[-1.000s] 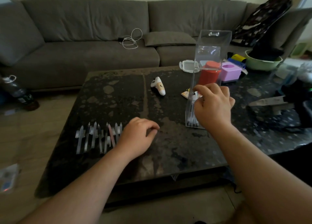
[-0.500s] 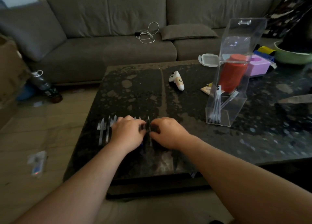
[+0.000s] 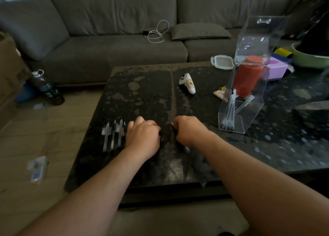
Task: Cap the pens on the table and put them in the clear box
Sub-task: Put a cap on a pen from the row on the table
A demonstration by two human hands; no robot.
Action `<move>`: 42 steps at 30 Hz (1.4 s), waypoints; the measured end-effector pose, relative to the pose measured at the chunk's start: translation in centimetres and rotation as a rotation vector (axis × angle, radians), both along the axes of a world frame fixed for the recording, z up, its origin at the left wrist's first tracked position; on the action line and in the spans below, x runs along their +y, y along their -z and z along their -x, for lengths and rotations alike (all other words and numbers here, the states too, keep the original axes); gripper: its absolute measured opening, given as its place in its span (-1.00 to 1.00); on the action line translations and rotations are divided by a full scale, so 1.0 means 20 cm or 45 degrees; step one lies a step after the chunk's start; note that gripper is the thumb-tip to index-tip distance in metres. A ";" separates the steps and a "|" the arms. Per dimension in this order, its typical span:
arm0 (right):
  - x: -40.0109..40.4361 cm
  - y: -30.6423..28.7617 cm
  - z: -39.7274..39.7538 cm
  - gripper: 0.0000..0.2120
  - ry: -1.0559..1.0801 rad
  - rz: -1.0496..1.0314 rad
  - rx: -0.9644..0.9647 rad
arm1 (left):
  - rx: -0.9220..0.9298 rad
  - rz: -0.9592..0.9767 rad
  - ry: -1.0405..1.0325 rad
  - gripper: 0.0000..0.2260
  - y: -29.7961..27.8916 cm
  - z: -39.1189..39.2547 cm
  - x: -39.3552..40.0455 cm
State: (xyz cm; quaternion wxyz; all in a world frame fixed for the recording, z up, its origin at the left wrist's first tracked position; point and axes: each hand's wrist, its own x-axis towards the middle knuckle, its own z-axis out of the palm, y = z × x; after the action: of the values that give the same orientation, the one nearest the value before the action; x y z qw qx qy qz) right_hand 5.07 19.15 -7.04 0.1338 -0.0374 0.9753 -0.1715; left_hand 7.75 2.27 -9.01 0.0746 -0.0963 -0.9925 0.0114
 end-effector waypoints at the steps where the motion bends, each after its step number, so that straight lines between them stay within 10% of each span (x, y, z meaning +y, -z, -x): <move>1: 0.02 -0.01 -0.01 -0.75 0.013 0.024 -0.013 | 0.019 -0.023 -0.008 -0.72 0.00 0.00 0.00; 42: 0.16 -0.07 -0.04 -0.81 -0.119 0.233 0.491 | 0.163 -0.583 -0.226 -0.78 -0.08 0.02 -0.03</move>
State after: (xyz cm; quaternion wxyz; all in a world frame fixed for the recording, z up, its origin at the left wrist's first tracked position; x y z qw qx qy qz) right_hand 5.82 22.35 -5.63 -0.0512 -0.1269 0.9604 -0.2428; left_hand 7.28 1.63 -7.34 0.1557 0.0116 -0.9671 -0.2010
